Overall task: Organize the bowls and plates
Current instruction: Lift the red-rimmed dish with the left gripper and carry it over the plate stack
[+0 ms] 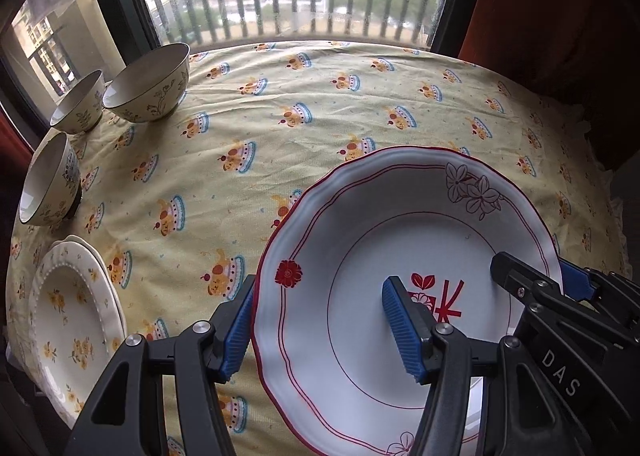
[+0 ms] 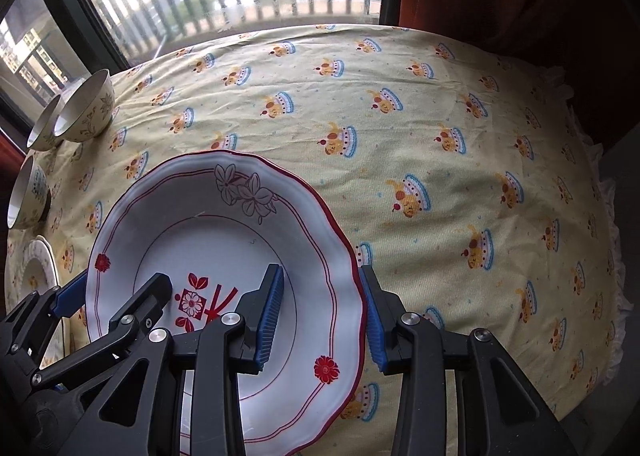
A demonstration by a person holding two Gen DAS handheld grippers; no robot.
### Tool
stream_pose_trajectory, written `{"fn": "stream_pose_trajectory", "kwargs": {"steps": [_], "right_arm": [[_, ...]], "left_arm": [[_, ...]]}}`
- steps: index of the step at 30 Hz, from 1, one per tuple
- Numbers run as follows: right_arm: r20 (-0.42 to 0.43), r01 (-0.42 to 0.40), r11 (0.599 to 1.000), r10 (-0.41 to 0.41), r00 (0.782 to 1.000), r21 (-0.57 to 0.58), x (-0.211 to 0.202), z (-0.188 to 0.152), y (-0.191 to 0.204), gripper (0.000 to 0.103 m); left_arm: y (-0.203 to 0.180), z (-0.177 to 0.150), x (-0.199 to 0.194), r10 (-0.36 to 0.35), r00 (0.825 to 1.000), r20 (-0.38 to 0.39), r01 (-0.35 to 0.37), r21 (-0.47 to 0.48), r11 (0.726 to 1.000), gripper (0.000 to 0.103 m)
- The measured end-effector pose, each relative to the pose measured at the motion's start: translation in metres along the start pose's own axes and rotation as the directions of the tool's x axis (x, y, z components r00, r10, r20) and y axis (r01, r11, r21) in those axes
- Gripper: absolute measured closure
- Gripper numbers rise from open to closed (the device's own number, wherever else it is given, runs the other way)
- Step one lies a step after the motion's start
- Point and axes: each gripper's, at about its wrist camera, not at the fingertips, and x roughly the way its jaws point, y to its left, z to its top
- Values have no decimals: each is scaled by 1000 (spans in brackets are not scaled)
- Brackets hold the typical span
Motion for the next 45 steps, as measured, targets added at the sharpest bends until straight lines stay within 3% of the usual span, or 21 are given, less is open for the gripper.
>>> {"fn": "stream_pose_trajectory", "kwargs": {"steps": [14,32,45], "right_arm": [[44,46,999,-47,998,25,-32,-18,98,60],[21,63,998,-63,998,1,-23,-45,224,60],[-28,79,996,-80,996,-44,-6,-55,275,60]], "left_arm": [[95,-10,-26,-51,998,26,50,23,998,41],[214,-35,-21,-65,998,0,65,2,998,41],[260,-51,-11,-81,996,-35,80,-31,996,41]]}}
